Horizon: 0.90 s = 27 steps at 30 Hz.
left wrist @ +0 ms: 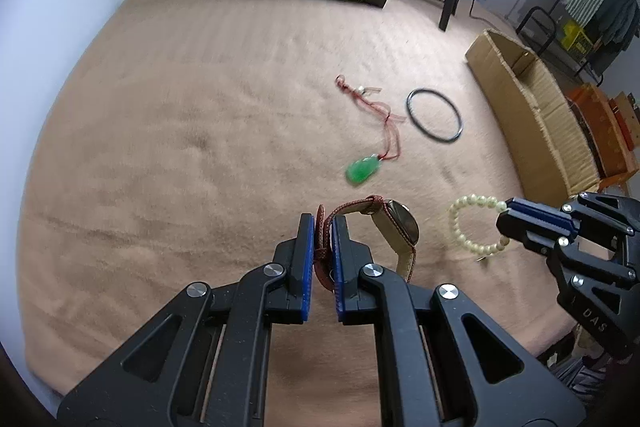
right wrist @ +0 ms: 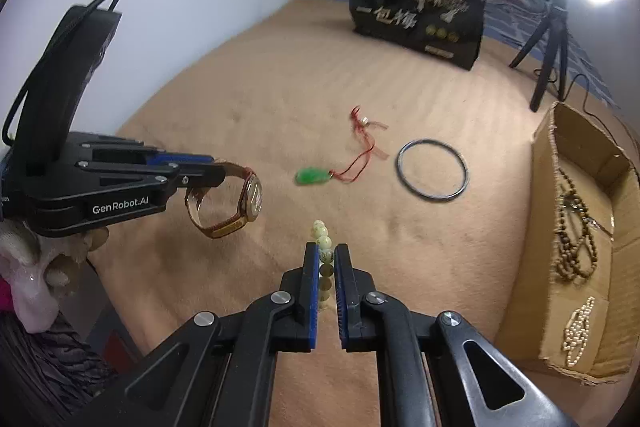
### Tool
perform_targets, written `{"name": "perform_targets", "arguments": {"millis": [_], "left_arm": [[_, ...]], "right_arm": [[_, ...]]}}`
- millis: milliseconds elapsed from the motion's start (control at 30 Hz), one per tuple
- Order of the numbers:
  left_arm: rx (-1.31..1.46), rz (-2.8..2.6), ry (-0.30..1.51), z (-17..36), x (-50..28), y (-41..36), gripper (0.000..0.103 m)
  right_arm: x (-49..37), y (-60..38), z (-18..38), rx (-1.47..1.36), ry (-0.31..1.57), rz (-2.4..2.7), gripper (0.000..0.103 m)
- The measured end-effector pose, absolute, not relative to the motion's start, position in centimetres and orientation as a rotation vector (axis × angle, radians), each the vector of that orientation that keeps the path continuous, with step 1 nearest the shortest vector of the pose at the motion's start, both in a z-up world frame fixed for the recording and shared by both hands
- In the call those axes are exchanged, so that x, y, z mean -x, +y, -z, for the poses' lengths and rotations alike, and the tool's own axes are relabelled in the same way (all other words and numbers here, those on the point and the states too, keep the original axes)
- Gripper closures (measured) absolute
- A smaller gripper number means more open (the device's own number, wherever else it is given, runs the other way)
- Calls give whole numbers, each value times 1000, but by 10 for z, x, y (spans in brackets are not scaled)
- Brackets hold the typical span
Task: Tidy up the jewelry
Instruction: 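Drop watch into box from left tool while right tool drops bead bracelet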
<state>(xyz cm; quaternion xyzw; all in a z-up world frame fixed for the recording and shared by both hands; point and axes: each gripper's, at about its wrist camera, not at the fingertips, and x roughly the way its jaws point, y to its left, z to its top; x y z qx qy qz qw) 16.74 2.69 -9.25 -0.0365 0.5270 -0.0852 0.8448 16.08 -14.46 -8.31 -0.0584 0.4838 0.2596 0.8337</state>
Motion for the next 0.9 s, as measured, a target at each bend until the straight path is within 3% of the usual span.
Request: {"name": "perform_targets", "arguments": {"millis": [900], "left_arm": [[180,361,979,26,-194,-63,96]], "right_arm": [[-184,-277,17,-52,817,-291,98]]}}
